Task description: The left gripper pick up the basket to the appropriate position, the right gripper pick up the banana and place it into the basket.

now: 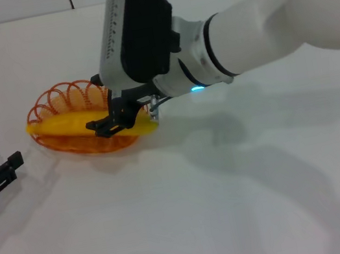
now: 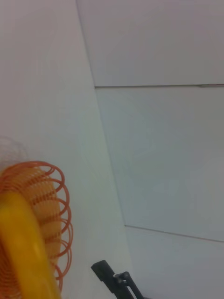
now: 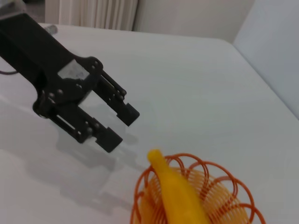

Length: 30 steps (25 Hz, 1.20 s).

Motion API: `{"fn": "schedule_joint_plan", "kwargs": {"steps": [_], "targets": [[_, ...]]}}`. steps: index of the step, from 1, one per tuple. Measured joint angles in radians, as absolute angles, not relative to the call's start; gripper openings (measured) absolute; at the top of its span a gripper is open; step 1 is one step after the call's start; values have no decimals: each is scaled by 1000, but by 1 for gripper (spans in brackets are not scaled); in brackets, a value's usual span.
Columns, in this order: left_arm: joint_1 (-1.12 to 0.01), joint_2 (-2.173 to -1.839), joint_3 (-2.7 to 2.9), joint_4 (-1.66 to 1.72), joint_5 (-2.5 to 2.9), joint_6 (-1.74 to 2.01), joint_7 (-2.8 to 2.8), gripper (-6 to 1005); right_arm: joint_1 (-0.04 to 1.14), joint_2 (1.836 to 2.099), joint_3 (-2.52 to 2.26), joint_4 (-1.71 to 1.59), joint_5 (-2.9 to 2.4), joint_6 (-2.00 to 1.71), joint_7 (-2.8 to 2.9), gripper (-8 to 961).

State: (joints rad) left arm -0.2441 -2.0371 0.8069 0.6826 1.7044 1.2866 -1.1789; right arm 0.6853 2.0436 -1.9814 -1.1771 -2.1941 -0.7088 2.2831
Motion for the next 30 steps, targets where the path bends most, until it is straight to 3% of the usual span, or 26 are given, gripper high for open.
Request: {"fn": "schedule_joint_plan", "kwargs": {"steps": [4,5,10,15,23,30], "targets": [[-240,-2037,807,677,1704,1283,-1179,585,573,2036,-1927,-1321,-2199,-769,2229,746],[-240,-2037,807,676,1704,1281,-1178,585,495,2038,-1860,-1391,-2180,-824,2158,772],[-239,-2037,807,674,1704,1278,-1175,585,391,2037,-1703,-1436,-2039,-954,1991,901],[-241,-2038,807,674,1704,1278,-1175,586,358,2036,-1493,-1281,-1909,-1116,1783,896],[-241,-2039,808,673,1704,1278,-1175,586,438,2028,-1122,-826,-1832,-1329,1458,894],[-242,-2039,808,673,1703,1278,-1170,587,425,2029,-1030,-747,-1828,-1372,1335,892]]}}
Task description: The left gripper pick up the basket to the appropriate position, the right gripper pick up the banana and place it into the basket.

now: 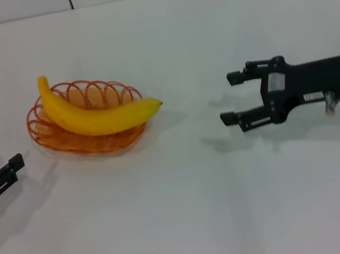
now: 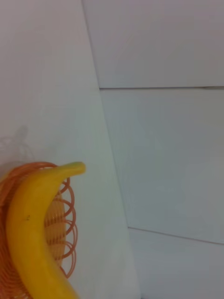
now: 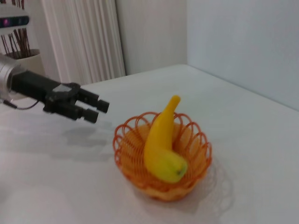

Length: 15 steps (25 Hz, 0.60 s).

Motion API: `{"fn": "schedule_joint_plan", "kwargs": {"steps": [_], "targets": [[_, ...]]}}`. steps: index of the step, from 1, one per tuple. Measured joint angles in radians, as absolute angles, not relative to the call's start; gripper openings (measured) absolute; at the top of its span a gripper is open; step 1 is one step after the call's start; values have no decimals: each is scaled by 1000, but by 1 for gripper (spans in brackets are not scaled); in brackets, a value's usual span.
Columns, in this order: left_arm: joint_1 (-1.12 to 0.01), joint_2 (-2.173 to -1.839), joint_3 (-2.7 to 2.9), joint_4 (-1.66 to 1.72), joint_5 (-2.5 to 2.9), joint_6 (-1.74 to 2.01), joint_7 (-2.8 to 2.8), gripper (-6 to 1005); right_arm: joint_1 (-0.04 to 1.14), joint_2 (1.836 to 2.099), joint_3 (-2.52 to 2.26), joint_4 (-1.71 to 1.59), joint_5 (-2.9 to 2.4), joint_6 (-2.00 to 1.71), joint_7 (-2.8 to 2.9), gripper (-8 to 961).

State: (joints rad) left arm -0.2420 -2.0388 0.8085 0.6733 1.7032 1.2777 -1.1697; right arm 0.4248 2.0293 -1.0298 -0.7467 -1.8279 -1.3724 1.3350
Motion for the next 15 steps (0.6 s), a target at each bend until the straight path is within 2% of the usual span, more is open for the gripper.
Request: {"fn": "schedule_joint_plan", "kwargs": {"steps": [15], "targets": [[-240,-2041,808,659,1704,1278,-1144,587,427,2028,-1011,-665,-1827,-1361,1260,892]]}}
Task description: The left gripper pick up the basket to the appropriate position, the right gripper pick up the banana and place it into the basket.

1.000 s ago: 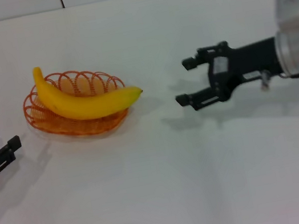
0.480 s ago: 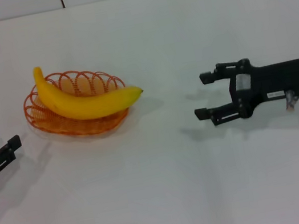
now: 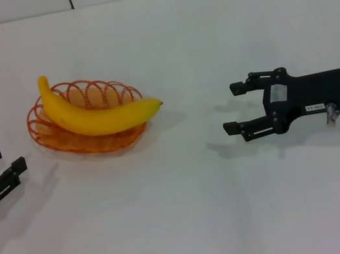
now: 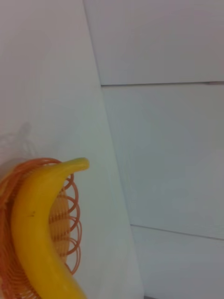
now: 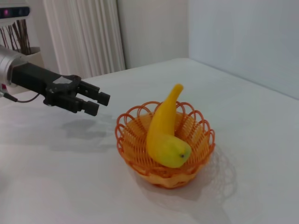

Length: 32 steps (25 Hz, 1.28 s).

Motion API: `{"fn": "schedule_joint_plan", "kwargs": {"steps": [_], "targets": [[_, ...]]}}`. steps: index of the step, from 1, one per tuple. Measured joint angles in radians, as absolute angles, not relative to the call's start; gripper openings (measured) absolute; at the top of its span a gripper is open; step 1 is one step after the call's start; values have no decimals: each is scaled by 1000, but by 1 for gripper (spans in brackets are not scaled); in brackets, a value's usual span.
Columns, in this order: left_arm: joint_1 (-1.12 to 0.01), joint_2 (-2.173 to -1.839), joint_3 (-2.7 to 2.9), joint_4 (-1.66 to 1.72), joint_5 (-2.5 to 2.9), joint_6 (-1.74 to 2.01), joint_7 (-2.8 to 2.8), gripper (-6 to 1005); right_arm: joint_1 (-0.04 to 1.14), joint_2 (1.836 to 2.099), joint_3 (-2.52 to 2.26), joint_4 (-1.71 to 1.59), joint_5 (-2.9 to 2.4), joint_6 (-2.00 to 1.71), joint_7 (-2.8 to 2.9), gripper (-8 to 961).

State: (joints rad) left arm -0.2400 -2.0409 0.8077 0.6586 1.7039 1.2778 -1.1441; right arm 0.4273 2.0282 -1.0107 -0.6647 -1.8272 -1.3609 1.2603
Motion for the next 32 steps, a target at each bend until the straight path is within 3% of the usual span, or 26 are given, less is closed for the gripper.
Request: {"fn": "schedule_joint_plan", "kwargs": {"steps": [32], "targets": [[-236,-2035,804,667,1779,1353,-1137,593,422,2028,-992,-663,-1827,-1366,1255,892]]}}
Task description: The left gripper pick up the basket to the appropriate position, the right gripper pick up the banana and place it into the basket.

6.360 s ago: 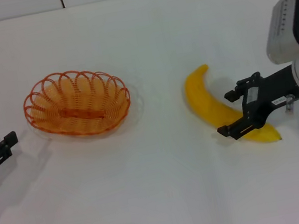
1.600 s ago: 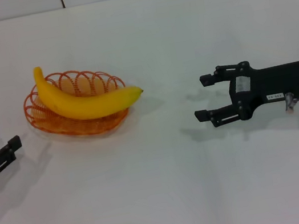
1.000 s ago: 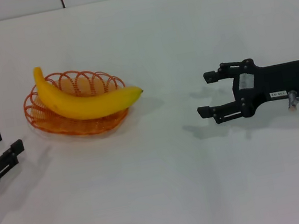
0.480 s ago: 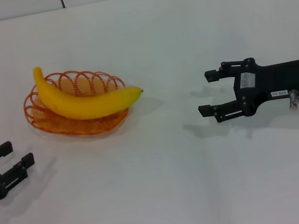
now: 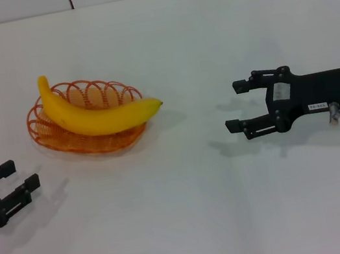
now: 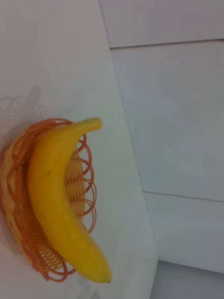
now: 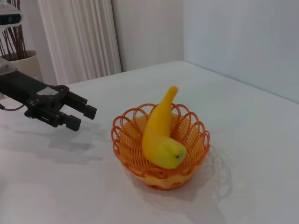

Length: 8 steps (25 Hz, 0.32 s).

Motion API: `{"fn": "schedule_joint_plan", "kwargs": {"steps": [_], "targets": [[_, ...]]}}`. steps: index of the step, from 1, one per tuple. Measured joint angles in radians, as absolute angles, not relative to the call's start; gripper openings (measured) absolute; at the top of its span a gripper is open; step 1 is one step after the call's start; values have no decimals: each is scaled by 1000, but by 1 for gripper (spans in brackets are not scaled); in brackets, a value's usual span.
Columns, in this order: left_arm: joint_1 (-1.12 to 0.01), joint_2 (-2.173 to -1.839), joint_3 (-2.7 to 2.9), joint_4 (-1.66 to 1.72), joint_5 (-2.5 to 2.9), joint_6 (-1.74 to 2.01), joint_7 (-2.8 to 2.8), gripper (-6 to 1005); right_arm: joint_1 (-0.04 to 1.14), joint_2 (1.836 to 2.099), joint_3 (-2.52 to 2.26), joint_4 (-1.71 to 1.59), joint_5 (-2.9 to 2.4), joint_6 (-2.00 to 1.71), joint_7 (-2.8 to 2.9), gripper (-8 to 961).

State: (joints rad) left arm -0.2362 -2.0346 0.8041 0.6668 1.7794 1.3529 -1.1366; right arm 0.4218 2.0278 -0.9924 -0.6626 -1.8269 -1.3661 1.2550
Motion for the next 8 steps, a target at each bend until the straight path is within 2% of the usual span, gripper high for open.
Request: {"fn": "schedule_joint_plan", "kwargs": {"steps": [8], "targets": [[-236,-2034,801,667,1779,1353,-1128,593,422,2028,-992,-663,-1827,-1363,1254,892]]}}
